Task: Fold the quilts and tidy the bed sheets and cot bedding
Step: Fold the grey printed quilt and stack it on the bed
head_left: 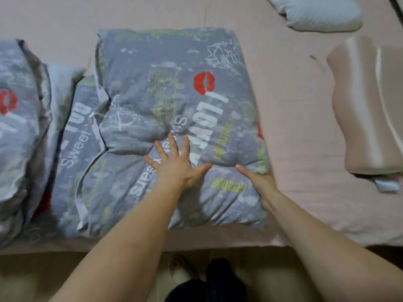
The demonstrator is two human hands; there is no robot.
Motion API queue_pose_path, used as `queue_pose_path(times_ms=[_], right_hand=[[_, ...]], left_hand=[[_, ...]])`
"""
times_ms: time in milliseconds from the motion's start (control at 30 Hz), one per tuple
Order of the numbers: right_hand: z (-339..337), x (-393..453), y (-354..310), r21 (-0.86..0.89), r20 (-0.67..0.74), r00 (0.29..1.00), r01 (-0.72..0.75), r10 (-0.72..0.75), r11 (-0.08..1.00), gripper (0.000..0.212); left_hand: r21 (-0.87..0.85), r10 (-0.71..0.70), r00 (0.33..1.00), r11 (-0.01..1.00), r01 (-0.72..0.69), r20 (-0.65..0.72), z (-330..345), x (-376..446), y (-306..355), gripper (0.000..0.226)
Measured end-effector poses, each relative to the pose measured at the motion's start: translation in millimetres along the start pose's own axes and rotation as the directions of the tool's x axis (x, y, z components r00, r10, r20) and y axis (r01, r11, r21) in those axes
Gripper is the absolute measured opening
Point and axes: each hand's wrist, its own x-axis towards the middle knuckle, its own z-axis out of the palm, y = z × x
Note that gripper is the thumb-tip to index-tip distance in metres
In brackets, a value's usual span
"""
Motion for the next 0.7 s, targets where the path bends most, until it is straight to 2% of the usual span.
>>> queue_pose_path(times_ms=[67, 133, 200, 300, 400, 533, 700], right_hand=[[9.4, -4.4, -8.2, 0.032, -0.026, 0.999, 0.036, -0.035, 0.999, 0.065], [16.9, -20.3, -25.0, 0.083, 0.007, 0.997, 0.079, -0.08, 0.993, 0.06], [24.4, -40.5, -43.7, 0.136, 0.069, 0.986, 0.142, -0.152, 0.981, 0.054], [41.7, -79.8, -79.1, 0.115, 0.104, 0.948, 0.291, -0.302, 0.95, 0.034], [70.1, -124.8, -114.3, 0.04, 0.147, 0.874, 0.463, -0.464, 0.885, 0.018], [112.7, -187.5, -144.2, -0.027, 0.265, 0.738, 0.649, -0.62, 0.761, 0.015], [189.5, -263.4, -161.8, -0.123, 0.304, 0.62, 0.778, -0.723, 0.616, 0.015]], left_hand=[[0.0, -0.021, 0.999, 1.0, 0.021, 0.037, -9.9, 6.3, -9.6, 0.106], [-0.036, -0.041, 0.996, 0.998, 0.044, 0.077, -29.8, 7.6, -21.3, 0.107], [-0.122, -0.076, 0.992, 0.989, 0.088, 0.096, -49.3, 4.8, -34.9, 0.112], [-0.27, -0.181, 0.978, 0.941, 0.203, 0.103, -75.8, -10.1, -61.8, 0.113], [-0.346, -0.22, 0.968, 0.905, 0.248, 0.12, -102.6, -25.5, -93.3, 0.099], [-0.376, -0.186, 0.978, 0.903, 0.207, 0.093, -140.4, -49.8, -133.7, 0.076], [-0.19, -0.103, 0.993, 0.978, 0.091, -0.052, -181.6, -76.5, -240.2, 0.057]])
